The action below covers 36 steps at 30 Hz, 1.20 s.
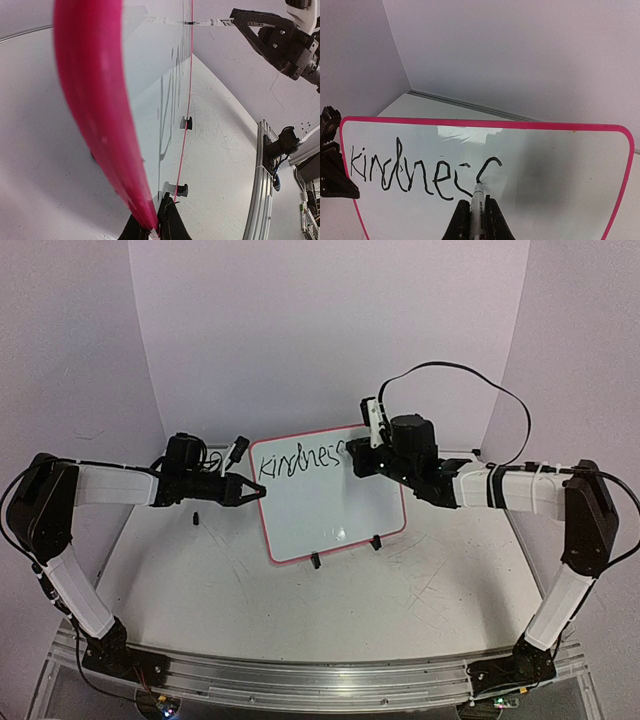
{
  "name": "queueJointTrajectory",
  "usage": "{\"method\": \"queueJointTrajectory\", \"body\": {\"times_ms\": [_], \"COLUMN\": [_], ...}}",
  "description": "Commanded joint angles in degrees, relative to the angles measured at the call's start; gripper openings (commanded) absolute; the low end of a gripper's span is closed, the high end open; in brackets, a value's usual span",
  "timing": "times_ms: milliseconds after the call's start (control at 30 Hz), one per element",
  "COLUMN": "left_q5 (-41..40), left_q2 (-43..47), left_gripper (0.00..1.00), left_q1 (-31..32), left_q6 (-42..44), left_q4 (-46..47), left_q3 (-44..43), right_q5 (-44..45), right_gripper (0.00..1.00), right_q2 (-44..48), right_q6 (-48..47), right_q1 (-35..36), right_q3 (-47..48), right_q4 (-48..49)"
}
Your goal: Write a sentence on the whiteboard
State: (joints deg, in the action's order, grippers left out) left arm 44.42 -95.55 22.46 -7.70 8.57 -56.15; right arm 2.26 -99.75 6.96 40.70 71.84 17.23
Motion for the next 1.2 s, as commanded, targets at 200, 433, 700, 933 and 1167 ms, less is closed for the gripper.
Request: {"method": "queueJointTrajectory", "body": {"times_ms": [200, 433, 700, 933, 1167], "left_q5": [-12.8, -12.9, -12.9, -13.0, -12.9], "left_q2": [-0.3, -0.4, -0.2, -0.2, -0.4], "left_gripper": [0.0, 0.0, 0.0, 0.0, 0.0], "left_q1": [-1.0, -1.0, -1.0, -1.0, -1.0], "left_q6": [5.4, 5.6, 5.5, 5.5, 5.4], "left_q4": [-1.8, -2.1, -2.2, -2.2, -2.2], "left_q3": [-2.0, -2.1, -2.1, -2.0, -1.9], "right_q5": [8.1, 7.8, 6.0, 5.0, 1.4], "right_gripper": [0.0, 0.0, 0.0, 0.0, 0.0], "right_q2": [2.8, 3.4, 3.7, 3.0, 4.3], "right_q6": [0.9, 1.3, 2.4, 3.1, 3.6], "right_q1": [-0.1, -0.1, 0.5, 1.5, 2.0], "right_q3": [-3.0, -3.8, -5.0, -4.4, -2.5], "right_q4": [-0.5, -1.5, -1.8, -1.8, -0.9]}}
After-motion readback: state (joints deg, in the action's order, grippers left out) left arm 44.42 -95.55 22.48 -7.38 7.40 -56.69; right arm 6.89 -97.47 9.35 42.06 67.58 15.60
